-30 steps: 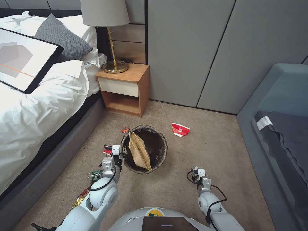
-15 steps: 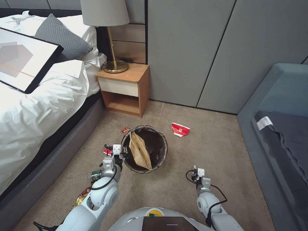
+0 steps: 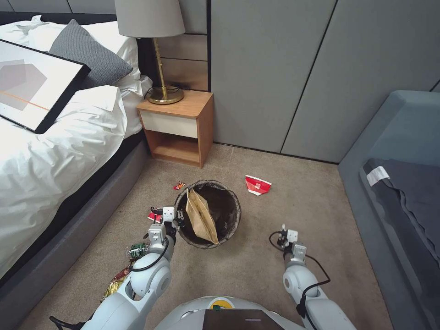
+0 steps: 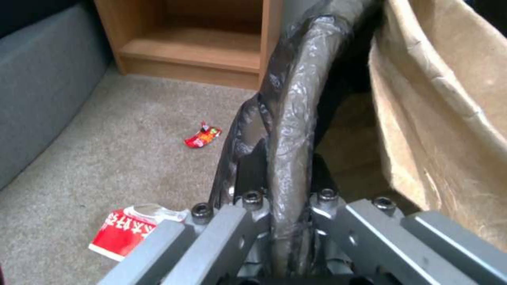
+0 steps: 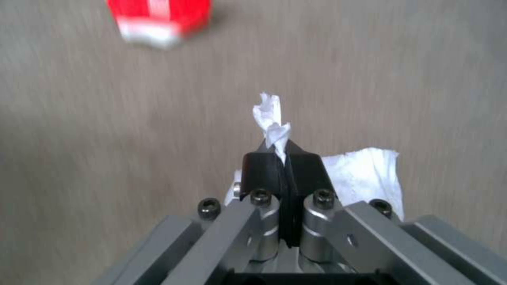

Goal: Pick up the trash bin, then pick up the garbage from the floor and place it into the trash bin.

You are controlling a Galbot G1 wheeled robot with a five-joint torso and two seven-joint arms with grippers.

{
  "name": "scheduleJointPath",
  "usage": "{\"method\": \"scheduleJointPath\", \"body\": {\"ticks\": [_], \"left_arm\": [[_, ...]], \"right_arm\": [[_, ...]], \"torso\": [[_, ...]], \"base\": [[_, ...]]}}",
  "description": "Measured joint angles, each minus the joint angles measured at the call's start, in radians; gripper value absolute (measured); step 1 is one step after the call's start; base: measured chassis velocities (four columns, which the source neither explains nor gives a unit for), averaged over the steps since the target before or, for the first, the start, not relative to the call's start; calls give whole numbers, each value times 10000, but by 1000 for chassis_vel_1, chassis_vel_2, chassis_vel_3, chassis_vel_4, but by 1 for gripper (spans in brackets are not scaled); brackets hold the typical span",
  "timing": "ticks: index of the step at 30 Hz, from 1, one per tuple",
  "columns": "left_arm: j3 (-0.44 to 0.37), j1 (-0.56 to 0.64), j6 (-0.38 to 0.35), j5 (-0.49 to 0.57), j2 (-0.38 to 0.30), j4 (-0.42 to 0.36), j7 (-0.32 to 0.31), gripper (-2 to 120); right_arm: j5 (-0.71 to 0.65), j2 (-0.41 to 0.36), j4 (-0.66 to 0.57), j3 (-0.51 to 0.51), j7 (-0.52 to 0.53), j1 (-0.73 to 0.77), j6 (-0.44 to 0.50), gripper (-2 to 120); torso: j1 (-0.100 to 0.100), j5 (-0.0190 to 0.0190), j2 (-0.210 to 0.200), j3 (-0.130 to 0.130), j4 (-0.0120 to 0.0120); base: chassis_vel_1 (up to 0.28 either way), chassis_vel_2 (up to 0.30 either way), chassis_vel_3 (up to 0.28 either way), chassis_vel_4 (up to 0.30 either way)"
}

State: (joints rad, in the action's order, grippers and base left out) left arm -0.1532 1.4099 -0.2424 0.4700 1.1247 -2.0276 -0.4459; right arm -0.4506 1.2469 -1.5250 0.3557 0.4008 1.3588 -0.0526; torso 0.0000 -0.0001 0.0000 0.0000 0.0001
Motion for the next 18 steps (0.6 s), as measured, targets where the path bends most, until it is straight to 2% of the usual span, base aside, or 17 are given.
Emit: {"method": "scheduleJointPath", "body": {"ticks": [12,18], "left_arm": [[170,61,-23,5,-31,28,19,0],[272,18,-33,-15,-30,126,33,0]], "right_arm": [[1097,-58,-2563,245,376,-374,1050,0],[1091,-361,-4316,122,-74,-187,1569,0]], "torso": [[0,0,0,0,-2],[0,0,0,0,-1]], "base": [[0,0,0,0],[0,0,0,0]]}}
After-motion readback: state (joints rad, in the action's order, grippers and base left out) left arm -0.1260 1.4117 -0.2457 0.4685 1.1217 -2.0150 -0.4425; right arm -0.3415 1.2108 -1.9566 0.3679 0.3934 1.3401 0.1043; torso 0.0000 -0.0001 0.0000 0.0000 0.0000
